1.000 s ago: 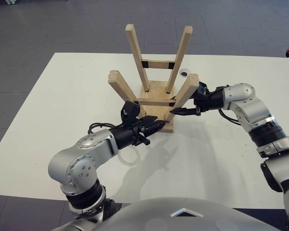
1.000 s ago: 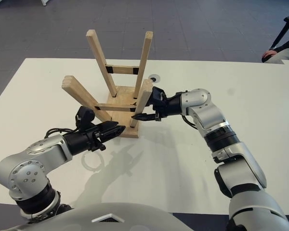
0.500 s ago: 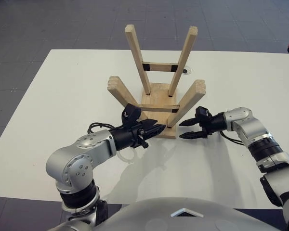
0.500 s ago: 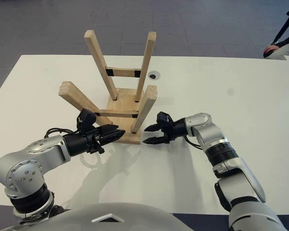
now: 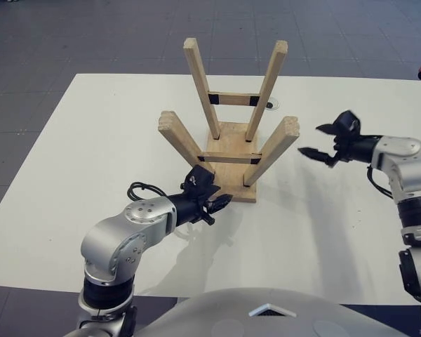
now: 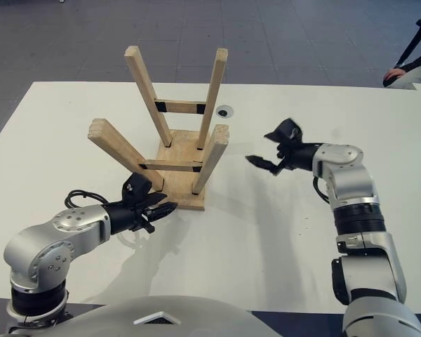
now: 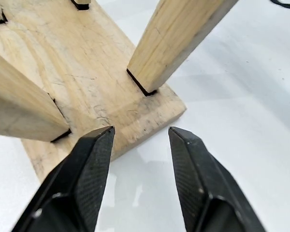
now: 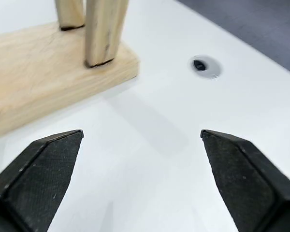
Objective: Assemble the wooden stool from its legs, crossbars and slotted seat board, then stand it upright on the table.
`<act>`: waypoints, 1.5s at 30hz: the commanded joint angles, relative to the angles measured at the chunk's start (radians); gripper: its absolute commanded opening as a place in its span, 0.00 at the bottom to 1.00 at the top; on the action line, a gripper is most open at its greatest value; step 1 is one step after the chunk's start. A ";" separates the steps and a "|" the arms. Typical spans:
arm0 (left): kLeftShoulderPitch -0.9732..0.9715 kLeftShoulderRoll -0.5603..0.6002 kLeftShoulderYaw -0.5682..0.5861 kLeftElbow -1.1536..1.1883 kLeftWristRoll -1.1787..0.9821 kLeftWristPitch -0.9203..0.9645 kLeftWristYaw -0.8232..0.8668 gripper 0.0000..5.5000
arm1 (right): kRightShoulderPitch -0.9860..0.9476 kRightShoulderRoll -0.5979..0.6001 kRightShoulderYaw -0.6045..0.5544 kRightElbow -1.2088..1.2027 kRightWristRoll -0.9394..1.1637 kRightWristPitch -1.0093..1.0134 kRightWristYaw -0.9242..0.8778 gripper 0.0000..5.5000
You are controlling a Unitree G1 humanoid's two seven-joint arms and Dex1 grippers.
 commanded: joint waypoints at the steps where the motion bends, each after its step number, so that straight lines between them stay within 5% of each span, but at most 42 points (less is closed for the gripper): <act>1: 0.002 -0.104 -0.054 0.004 0.038 -0.032 0.092 0.38 | 0.039 0.058 -0.057 -0.229 0.056 0.137 -0.115 0.82; 10: -0.034 -0.079 -0.242 0.153 0.217 -0.122 0.207 0.38 | -0.185 0.364 -0.391 -0.638 0.574 0.549 -0.576 0.82; 20: -0.010 -0.051 -0.333 0.251 0.301 -0.205 0.185 0.38 | -0.162 0.394 -0.385 -0.807 1.034 0.734 -0.905 0.82; 28: -0.017 -0.049 -0.336 0.267 0.312 -0.212 0.168 0.38 | -0.146 0.342 -0.252 -0.809 1.057 0.690 -0.960 0.82; 35: -0.017 -0.056 -0.337 0.268 0.319 -0.210 0.160 0.38 | -0.485 0.355 -0.416 -0.656 1.038 0.365 -1.023 0.82; 38: -0.012 -0.058 -0.334 0.262 0.319 -0.207 0.160 0.38 | -0.141 0.284 -0.155 -0.773 1.084 0.597 -0.962 0.82; 41: -0.019 -0.057 -0.327 0.264 0.320 -0.203 0.152 0.38 | 0.228 0.022 0.222 -0.861 0.830 0.675 -0.726 0.82; 45: -0.012 -0.056 -0.319 0.259 0.320 -0.201 0.150 0.38 | 0.282 -0.029 0.186 -0.735 0.673 0.546 -0.655 0.82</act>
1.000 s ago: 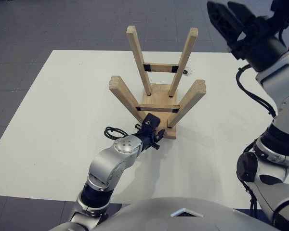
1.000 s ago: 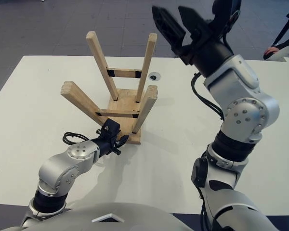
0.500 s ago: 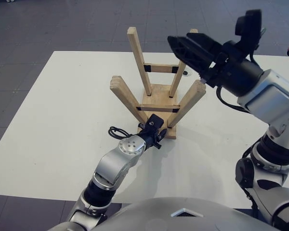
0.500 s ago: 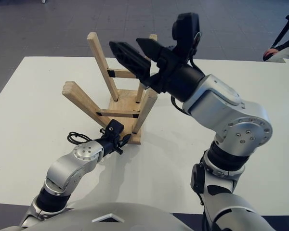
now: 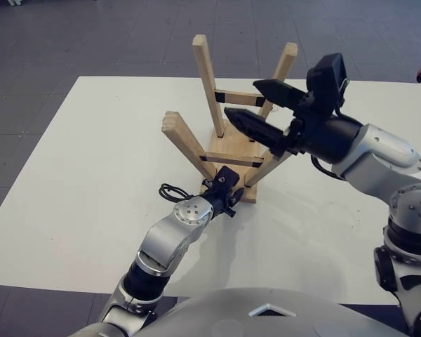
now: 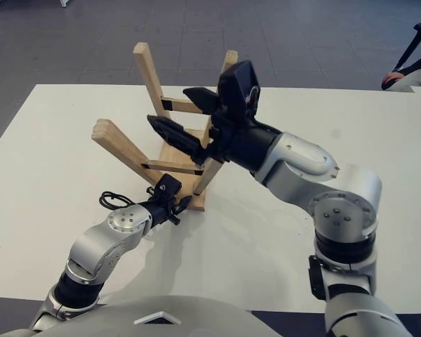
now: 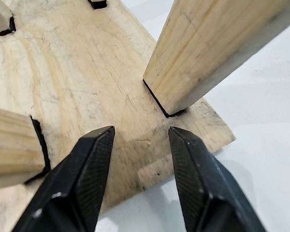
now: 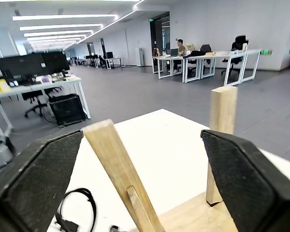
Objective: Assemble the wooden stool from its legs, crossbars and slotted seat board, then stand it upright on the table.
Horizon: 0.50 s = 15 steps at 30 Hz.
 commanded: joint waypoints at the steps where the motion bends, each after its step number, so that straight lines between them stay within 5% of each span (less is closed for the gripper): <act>1: 0.025 0.013 0.002 0.024 0.007 0.043 -0.010 0.38 | 0.220 -0.097 0.122 0.203 -0.176 0.075 0.071 0.82; 11: 0.045 -0.018 0.010 0.043 0.024 0.021 0.009 0.38 | -0.222 0.077 -0.173 0.322 0.145 0.091 -0.139 0.82; 15: 0.051 -0.015 0.028 0.027 0.010 0.025 -0.009 0.38 | -0.220 -0.002 -0.163 0.445 -0.029 0.048 -0.050 0.82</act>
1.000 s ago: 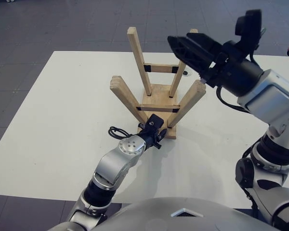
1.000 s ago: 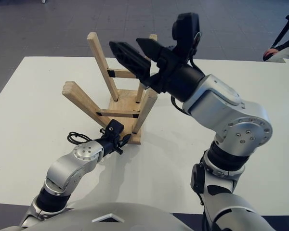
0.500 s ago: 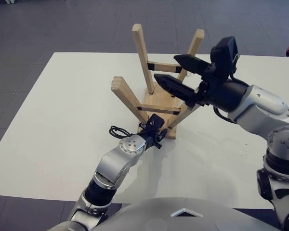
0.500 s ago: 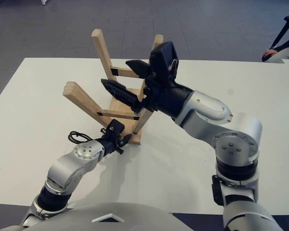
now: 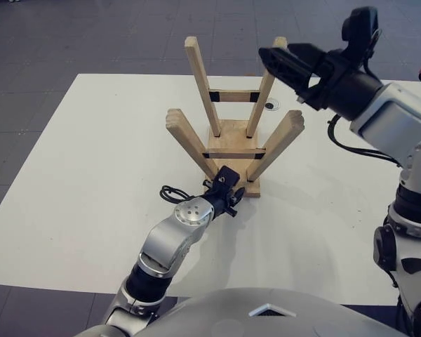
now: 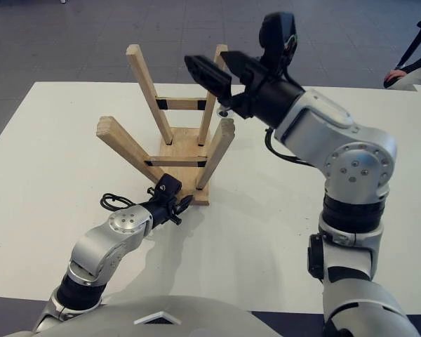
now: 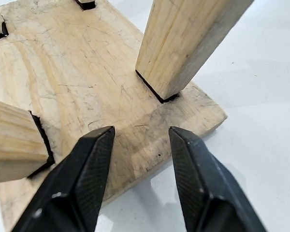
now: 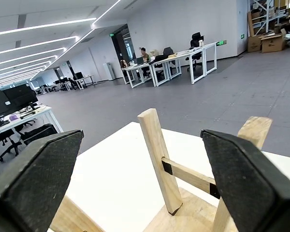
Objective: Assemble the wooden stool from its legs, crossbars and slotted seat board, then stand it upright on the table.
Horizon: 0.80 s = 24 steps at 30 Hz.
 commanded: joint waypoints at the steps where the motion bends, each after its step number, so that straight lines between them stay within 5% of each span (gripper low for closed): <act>1: 0.041 0.023 0.026 -0.004 -0.014 0.047 -0.025 0.38 | 0.024 -0.107 0.038 0.143 -0.229 -0.065 0.135 0.82; 9: 0.088 0.241 0.085 -0.115 -0.073 0.098 -0.175 0.38 | 0.147 -0.096 0.121 0.301 -0.538 -0.247 0.374 0.82; 24: 0.113 0.309 0.195 -0.241 -0.288 0.207 -0.339 0.38 | 0.205 0.045 0.141 0.162 -0.611 -0.185 0.390 0.82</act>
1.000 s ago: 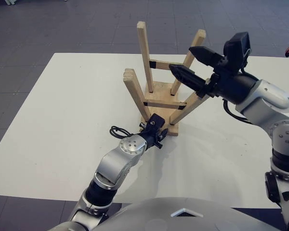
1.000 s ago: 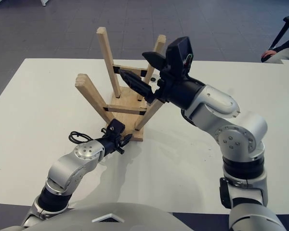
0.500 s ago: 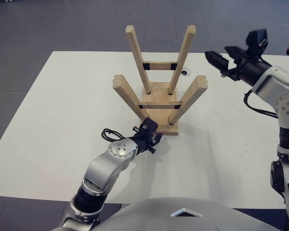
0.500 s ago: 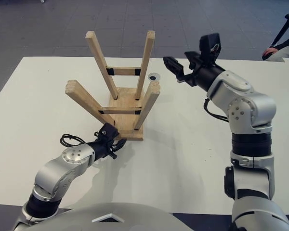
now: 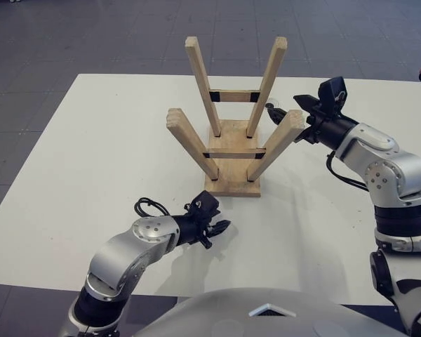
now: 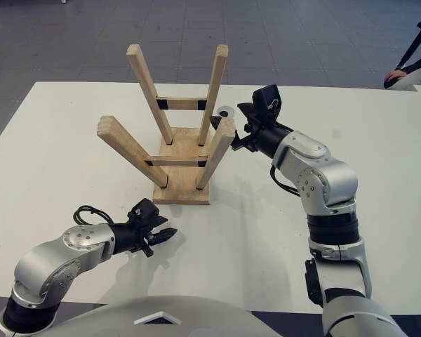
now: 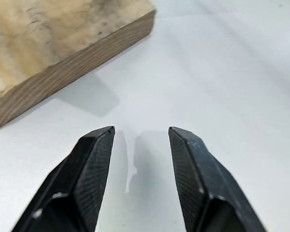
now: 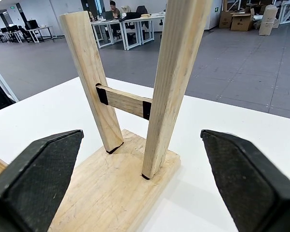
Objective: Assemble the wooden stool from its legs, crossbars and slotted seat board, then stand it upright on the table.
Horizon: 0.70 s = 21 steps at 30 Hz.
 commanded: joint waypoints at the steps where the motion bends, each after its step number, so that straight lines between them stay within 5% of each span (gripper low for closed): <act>1: -0.016 0.052 -0.002 0.056 0.022 -0.007 0.007 0.38 | -0.003 0.018 -0.002 -0.023 -0.023 0.019 0.006 0.82; 9: -0.145 0.151 -0.096 0.484 0.230 -0.315 -0.009 0.38 | -0.025 0.057 0.023 -0.170 0.036 0.134 0.017 0.82; 21: -0.195 0.081 -0.083 0.612 0.283 -0.428 0.006 0.38 | -0.063 0.216 0.121 -0.268 0.061 0.247 -0.021 0.82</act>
